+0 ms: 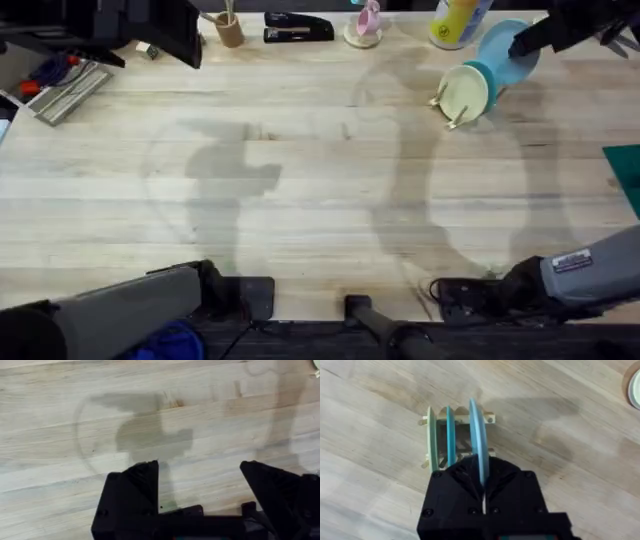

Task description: Pick up the plates from the table one by one and place each into a slot on the dish rack.

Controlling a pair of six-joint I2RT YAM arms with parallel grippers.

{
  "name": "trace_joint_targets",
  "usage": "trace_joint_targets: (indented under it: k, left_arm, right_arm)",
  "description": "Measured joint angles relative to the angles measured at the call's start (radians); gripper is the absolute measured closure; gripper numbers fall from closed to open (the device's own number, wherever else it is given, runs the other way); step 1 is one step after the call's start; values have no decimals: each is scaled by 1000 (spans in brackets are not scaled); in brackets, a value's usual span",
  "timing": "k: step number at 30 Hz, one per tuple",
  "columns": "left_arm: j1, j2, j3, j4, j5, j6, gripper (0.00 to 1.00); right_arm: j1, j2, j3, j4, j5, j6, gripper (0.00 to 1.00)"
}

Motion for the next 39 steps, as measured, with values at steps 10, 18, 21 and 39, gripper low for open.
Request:
trace_joint_targets:
  k: [10, 18, 21, 39]
  left_arm:
    - [0, 0, 0, 0, 0, 0, 6]
    - [0, 0, 0, 0, 0, 0, 6]
    - [0, 0, 0, 0, 0, 0, 6]
    - [0, 0, 0, 0, 0, 0, 6]
  right_arm:
    - [0, 31, 0, 1, 0, 0, 971]
    - [0, 71, 0, 4, -16, 0, 971]
    - [0, 74, 0, 4, -16, 3, 971]
    - [0, 73, 0, 3, -16, 13, 971]
